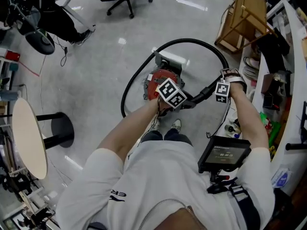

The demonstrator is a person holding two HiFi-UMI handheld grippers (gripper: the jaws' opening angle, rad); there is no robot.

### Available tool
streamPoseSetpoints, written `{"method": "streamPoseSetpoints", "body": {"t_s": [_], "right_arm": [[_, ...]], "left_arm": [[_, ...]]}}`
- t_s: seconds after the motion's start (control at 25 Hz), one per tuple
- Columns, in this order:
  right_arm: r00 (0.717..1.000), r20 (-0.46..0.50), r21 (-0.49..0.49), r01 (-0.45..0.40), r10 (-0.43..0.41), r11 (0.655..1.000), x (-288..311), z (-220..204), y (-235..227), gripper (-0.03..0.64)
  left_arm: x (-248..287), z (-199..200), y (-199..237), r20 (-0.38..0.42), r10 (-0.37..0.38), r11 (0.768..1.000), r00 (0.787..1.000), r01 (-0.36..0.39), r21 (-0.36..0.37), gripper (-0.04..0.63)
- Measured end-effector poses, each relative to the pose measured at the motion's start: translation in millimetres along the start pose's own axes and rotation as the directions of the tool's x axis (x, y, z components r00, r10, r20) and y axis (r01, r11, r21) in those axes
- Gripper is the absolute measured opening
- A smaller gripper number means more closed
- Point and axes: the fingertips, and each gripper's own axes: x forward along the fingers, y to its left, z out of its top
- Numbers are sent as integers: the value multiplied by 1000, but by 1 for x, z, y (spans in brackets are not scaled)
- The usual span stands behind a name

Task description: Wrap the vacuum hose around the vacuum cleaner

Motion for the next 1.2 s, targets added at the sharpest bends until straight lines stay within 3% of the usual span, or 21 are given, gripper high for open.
{"method": "streamPoseSetpoints", "body": {"t_s": [0.16, 0.32, 0.44, 0.84, 1.2], "right_arm": [[998, 19, -21, -54, 55, 998, 21, -1, 6, 181], [977, 5, 102, -212, 213, 972, 27, -17, 54, 181], [959, -16, 143, -278, 284, 950, 19, -33, 96, 179], [935, -90, 217, -317, 342, 923, -52, -71, 188, 179], [917, -127, 330, -322, 379, 888, -118, -47, 265, 179]], "left_arm": [[9, 4, 15, -15, 20, 999, 1000, -20, -33, 160], [20, 10, 14, 28, -2, 996, 1000, 4, -91, 155], [37, 5, 3, 0, -41, 996, 999, 40, -79, 155], [83, -38, -62, -128, -180, 983, 975, 183, 11, 155], [84, -103, -111, -187, -210, 970, 960, 228, 81, 156]]}}
